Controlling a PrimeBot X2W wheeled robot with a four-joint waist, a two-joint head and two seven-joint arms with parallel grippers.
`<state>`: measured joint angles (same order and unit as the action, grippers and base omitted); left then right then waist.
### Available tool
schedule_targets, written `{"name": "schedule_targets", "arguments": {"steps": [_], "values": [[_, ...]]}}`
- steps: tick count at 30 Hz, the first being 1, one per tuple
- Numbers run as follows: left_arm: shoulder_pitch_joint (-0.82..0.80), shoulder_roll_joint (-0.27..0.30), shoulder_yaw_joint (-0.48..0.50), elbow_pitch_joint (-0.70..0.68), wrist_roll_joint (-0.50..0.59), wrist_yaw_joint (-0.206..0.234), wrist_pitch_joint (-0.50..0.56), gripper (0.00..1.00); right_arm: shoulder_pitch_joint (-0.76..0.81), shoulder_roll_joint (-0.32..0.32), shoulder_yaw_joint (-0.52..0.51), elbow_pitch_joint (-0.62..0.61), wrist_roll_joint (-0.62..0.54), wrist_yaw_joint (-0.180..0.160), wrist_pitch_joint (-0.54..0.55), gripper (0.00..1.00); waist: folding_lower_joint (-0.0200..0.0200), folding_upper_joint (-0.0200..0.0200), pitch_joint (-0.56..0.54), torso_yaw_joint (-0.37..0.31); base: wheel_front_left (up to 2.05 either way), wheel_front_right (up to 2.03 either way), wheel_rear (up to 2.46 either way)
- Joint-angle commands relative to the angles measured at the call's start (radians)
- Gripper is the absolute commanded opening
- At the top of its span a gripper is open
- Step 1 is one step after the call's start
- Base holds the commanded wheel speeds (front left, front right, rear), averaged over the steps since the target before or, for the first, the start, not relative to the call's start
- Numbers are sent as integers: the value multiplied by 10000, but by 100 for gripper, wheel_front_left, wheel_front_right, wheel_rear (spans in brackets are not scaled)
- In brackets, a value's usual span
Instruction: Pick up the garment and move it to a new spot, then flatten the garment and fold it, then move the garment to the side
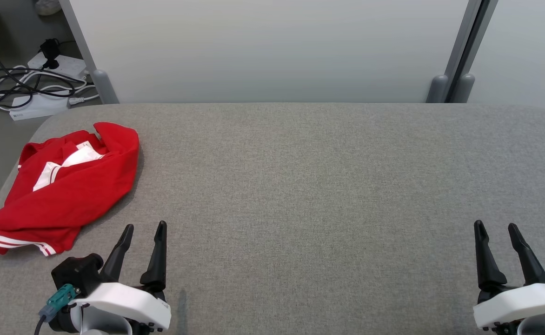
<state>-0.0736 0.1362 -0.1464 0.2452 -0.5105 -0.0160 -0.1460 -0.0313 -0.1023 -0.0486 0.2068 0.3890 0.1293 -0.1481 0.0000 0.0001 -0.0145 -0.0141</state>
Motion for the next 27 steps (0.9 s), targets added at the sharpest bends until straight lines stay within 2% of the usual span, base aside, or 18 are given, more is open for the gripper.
{"name": "schedule_targets", "arguments": {"steps": [1, 27], "values": [[-684, 144, 223, -207, 370, 128, -181, 100, -179, -155, 171, -275, -408, 10, -203, 100, 0, -1, -4, 1, 0, 0, 0], [-759, 139, 115, 45, 2092, 417, -374, 100, -75, 13, 26, 172, -2580, 13, -954, 100, 0, -1, -20, -60, 0, 0, 0]]}}
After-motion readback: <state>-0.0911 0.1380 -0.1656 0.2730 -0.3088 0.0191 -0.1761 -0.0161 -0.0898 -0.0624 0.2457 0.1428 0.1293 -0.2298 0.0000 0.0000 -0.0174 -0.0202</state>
